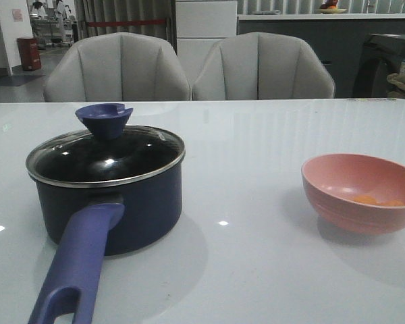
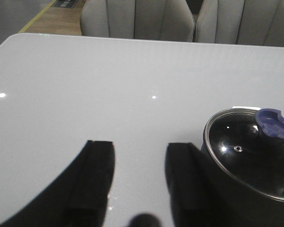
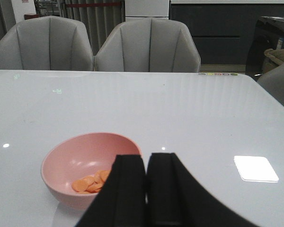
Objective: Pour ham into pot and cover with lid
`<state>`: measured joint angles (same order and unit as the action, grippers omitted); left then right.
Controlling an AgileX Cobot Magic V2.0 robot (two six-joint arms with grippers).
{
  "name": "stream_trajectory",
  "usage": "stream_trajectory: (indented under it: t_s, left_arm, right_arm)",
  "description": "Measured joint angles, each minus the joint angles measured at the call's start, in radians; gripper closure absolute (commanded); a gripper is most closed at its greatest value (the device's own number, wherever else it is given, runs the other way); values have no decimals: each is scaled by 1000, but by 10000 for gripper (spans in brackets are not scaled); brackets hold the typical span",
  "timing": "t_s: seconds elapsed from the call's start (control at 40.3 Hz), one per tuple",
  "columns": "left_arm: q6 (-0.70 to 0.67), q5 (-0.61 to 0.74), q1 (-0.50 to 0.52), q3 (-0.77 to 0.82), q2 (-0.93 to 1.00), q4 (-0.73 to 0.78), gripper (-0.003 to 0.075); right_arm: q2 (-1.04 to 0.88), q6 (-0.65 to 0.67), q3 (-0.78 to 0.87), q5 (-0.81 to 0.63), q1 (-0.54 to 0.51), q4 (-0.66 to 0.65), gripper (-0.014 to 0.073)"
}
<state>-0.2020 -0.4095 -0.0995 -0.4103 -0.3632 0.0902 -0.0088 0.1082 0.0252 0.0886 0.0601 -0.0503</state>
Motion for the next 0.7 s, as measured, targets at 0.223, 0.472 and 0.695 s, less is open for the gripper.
stream_trajectory:
  t_s: [0.223, 0.472, 0.695]
  left_arm:
    - [0, 0, 0, 0, 0, -24, 164]
    - [0, 19, 0, -19, -4, -78, 162]
    - [5, -114, 0, -174, -103, -80, 109]
  right_arm:
    - [0, 0, 0, 0, 0, 0, 440]
    - [0, 0, 0, 0, 0, 0, 440]
    - [0, 0, 0, 0, 0, 0, 440]
